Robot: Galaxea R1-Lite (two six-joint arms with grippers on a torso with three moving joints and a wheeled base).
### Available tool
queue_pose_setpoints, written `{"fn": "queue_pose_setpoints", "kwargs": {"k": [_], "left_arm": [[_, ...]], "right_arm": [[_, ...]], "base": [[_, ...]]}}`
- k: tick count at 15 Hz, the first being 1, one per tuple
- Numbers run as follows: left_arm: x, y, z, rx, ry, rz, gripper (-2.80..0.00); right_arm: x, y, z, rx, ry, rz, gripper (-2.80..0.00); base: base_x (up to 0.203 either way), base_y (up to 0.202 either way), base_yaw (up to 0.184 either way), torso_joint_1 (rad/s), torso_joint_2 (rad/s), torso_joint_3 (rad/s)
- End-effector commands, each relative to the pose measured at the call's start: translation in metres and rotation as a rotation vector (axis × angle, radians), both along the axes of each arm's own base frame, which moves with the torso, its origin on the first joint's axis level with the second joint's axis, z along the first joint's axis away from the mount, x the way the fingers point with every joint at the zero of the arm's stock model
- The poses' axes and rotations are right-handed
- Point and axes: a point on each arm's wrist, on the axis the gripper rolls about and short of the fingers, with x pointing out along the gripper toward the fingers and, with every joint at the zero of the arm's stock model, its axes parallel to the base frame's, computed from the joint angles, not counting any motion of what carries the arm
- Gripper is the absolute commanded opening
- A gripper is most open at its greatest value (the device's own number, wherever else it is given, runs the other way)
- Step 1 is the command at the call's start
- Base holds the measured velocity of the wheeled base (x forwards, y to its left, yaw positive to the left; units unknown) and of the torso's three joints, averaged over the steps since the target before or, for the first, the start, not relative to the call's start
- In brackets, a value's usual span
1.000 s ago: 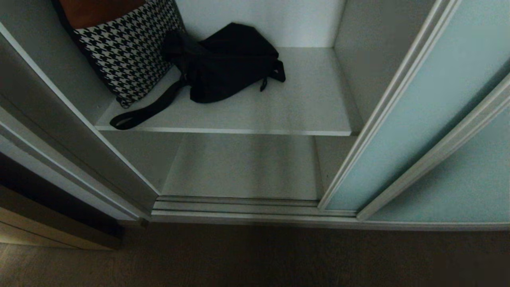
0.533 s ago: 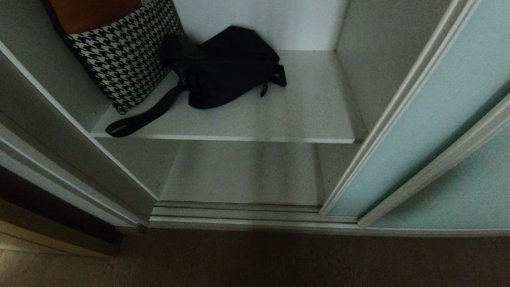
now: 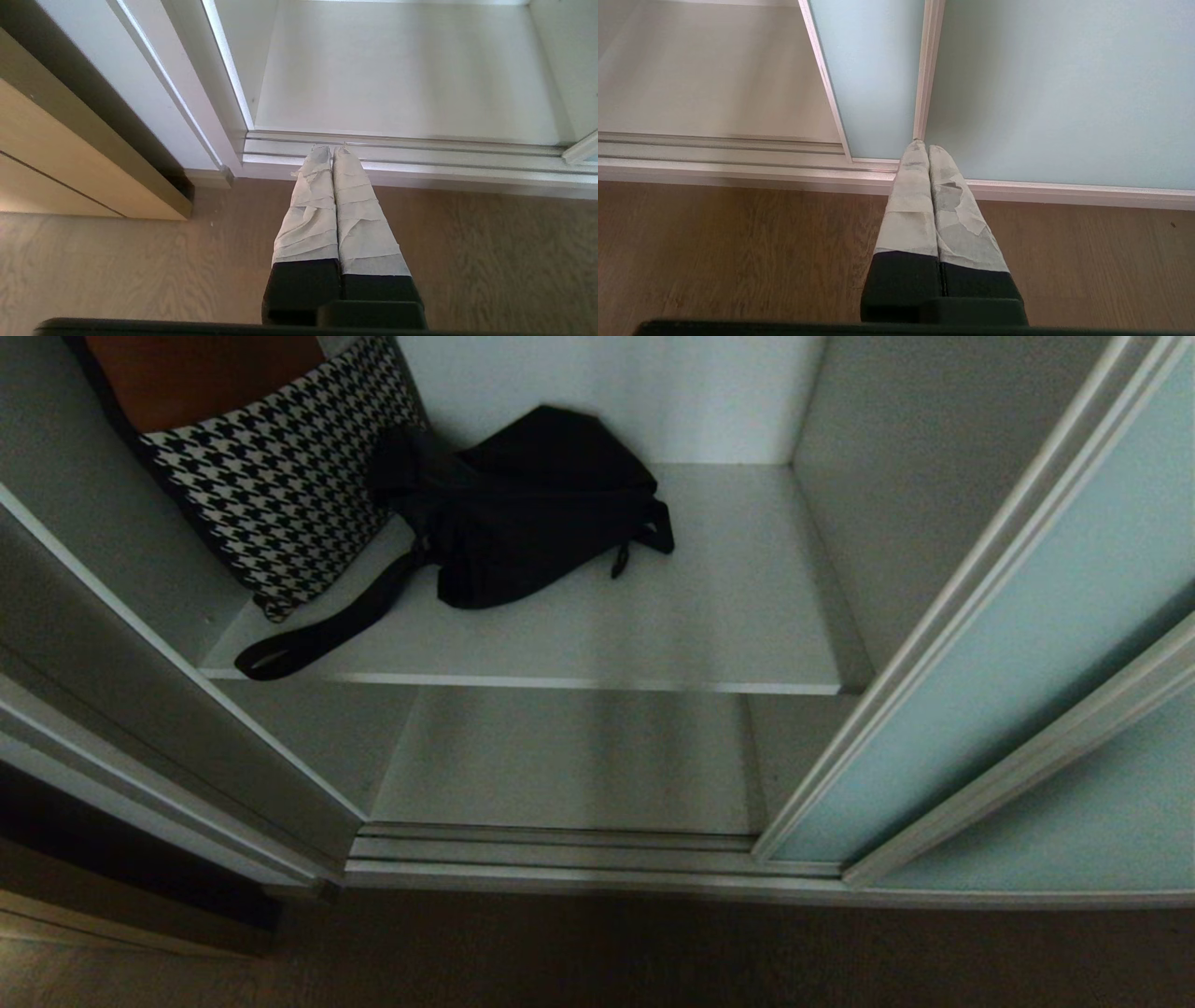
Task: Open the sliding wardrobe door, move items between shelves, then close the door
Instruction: Place the bag on the lower shelf
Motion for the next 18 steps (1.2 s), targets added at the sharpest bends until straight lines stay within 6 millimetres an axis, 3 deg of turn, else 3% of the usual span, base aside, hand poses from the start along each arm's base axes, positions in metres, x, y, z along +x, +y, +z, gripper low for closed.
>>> {"fn": "queue_pose_setpoints", "kwargs": {"k": [1,4,7,9,13,18], "left_arm": [[0.000,0.000,0.000,0.005,0.009,0.002,-2.80],[-0.008,0.000,0.025,0.031,-0.100,0.005,-2.80],[-0.033,0.000,0.090,0.032,-0.252,0.003,-2.80],[-0.029,0.000,0.138,-0.011,-0.229,-0.005,-2.80],[0.043,0.000,0.220,-0.197,-0.073,-0.019,-2.80],[0.176,-0.005,0.255,-0.424,0.137,-0.071,-2.80]], "right_arm": [[0.000,0.000,0.000,0.000,0.000,0.000,-2.80],[0.000,0.000,0.000,0.000,0.001,0.000,-2.80],[0.000,0.000,0.000,0.000,0.002,0.000,-2.80],[0.000,0.000,0.000,0.000,0.001,0.000,-2.80],[0.000,0.000,0.000,0.000,0.000,0.000,-2.80],[0.000,0.000,0.000,0.000,0.003,0.000,-2.80]], "base": [[0.000,0.000,0.000,0.000,0.00,0.000],[0.000,0.000,0.000,0.000,0.00,0.000],[0.000,0.000,0.000,0.000,0.00,0.000],[0.000,0.000,0.000,0.000,0.00,0.000],[0.000,0.000,0.000,0.000,0.00,0.000],[0.000,0.000,0.000,0.000,0.00,0.000]]}}
